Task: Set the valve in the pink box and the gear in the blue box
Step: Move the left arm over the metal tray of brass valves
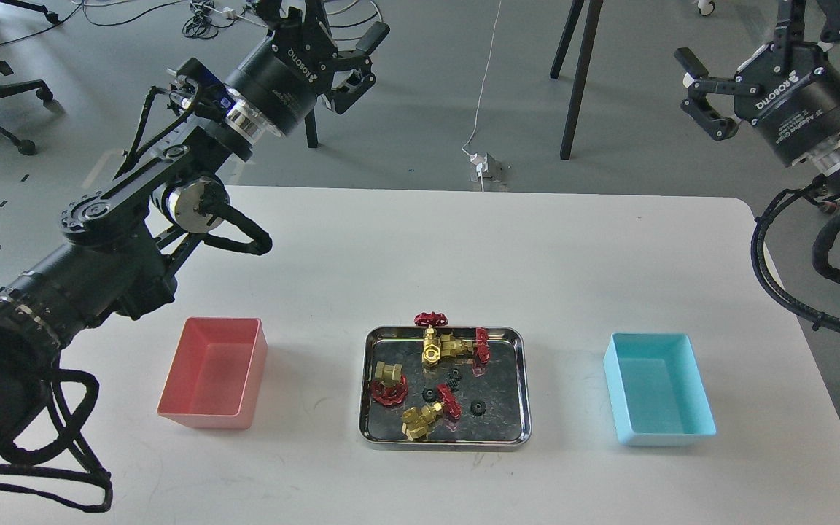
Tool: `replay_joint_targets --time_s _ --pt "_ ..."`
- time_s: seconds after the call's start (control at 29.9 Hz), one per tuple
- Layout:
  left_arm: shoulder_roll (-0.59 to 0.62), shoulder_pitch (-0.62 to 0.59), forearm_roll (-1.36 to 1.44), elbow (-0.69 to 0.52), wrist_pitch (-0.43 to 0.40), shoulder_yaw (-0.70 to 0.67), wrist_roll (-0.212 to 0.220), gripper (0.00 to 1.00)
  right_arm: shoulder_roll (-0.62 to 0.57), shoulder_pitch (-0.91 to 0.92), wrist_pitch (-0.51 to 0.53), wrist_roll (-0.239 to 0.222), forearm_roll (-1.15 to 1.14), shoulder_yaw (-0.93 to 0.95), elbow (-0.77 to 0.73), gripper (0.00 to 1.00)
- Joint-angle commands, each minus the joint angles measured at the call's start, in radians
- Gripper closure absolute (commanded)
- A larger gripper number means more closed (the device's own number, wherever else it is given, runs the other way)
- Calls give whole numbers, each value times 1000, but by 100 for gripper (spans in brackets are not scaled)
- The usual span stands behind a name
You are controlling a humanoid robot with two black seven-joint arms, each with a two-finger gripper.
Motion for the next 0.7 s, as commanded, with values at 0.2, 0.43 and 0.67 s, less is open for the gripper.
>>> replay_joint_targets --time_s 0.2,0.43,0.67 --pt "31 38 -161 37 0 -70 0 0 3 -16 0 2 28 123 -20 0" --pt "-3 70 -212 -127 0 -159 0 0 -5 -20 0 1 37 126 -16 0" --pt "339 -87 24 -446 0 55 0 0 -12 -5 0 -10 37 125 -14 0"
